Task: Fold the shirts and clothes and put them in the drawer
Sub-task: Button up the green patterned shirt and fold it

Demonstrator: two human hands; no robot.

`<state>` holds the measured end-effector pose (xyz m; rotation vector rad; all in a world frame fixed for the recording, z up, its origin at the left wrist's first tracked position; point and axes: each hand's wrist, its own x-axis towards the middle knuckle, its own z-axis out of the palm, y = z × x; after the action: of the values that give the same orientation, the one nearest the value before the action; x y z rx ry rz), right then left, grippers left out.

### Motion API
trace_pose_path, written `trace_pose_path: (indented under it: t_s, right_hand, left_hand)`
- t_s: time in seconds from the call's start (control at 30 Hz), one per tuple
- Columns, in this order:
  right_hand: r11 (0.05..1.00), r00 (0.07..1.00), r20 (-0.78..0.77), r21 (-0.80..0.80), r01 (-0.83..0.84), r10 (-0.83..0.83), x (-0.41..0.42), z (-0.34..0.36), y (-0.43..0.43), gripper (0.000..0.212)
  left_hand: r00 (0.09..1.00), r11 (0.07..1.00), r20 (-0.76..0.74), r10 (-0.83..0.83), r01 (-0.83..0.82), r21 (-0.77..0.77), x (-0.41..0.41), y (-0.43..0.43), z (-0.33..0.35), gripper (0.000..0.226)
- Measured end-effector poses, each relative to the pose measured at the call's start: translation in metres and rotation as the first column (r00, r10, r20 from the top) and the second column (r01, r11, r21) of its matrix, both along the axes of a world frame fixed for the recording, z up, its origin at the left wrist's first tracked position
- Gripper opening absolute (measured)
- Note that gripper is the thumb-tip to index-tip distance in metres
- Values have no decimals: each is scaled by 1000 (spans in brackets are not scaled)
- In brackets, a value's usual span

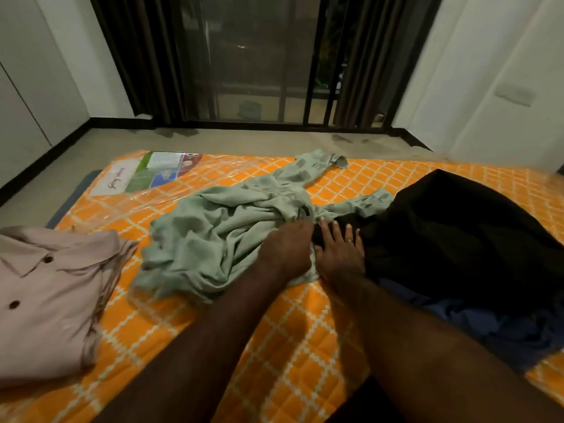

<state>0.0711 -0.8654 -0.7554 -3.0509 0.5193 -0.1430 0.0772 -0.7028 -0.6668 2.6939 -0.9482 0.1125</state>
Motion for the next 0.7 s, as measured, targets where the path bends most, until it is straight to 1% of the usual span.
trace_pose_path:
  t_s: [0.07,0.13,0.2,0.23,0.27,0.33,0.4,0.47,0.53,0.6,0.7]
  right_hand:
    - [1000,996,-83,9,26,-25,-1,-3,-13,68]
    - [1000,984,-178,-22,19,-22,0,1,-27,73]
    - [998,969,-239,-24,49,-54,-3,9,-46,76]
    - [997,963,-260,-20,69,-72,-7,15,-54,77]
    - [997,958,-276,-25,77,-81,-11,20,-62,76]
    - [995,956,-277,-2,96,-93,-16,23,-76,65]
    - [983,964,-210,50,175,-161,-16,16,-91,61]
    - [968,954,-194,65,243,-226,-13,6,-103,62]
    - [957,943,-213,83,277,-255,-13,3,-112,63]
    - [949,934,-216,77,306,-284,-16,2,-122,63]
    - [936,915,-247,65,345,-320,-24,0,-141,63]
  left_hand:
    - [989,990,-70,-130,134,47,5,-28,-30,60]
    - [956,971,-202,-211,229,74,6,-55,-57,85]
    - [901,962,-352,-253,272,7,6,-81,-79,111]
    - [888,962,-376,-265,271,-36,6,-91,-87,117]
    - [897,966,-363,-254,252,-54,5,-99,-92,120]
    - [928,976,-306,-214,213,-35,3,-110,-99,112]
    - [941,988,-302,-151,152,-20,4,-117,-104,97]
    - [952,990,-290,-102,125,61,7,-121,-104,84]
    - [951,977,-291,-105,153,148,15,-123,-106,71]
    - [945,980,-315,-85,137,147,21,-121,-108,65]
    - [964,991,-262,-36,69,118,31,-109,-118,56]
